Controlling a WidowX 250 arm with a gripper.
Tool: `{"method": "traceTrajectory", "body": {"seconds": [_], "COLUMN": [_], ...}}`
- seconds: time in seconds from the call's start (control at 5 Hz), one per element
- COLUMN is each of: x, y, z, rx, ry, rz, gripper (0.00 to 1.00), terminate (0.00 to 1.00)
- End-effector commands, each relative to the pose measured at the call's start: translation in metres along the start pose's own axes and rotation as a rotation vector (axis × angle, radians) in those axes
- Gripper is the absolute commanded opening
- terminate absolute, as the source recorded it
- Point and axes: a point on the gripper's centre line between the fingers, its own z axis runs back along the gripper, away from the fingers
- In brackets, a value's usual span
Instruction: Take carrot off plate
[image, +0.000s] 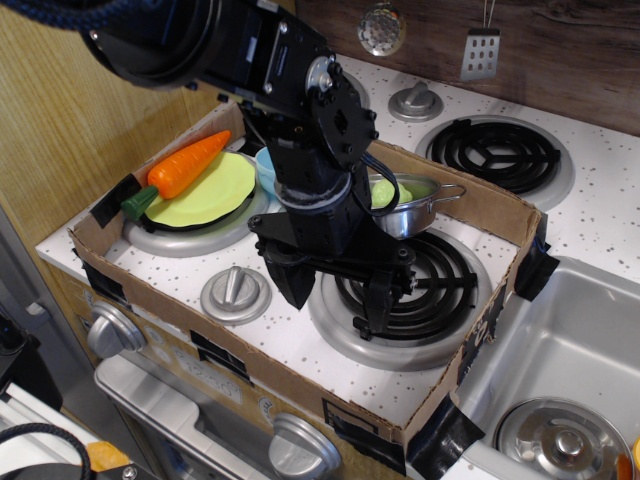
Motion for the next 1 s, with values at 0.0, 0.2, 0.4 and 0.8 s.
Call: {"method": "traceTrajectory", "body": {"seconds": [0.0,0.2,0.4,0.8], "x": [0.0,0.009,0.022,0.052], "y": [0.0,0.015,0.032,0.087], "z": [0.0,0.003,0.01,0.016], "rx": [0.0,0.017,0.062,0.176], "ry": [0.0,-0.008,-0.043,-0.125], "rz": [0.0,0.07,0.074,0.001], "gripper": [1.0,1.0,1.0,1.0], "terminate": [0.0,0.0,0.0,0.0]}}
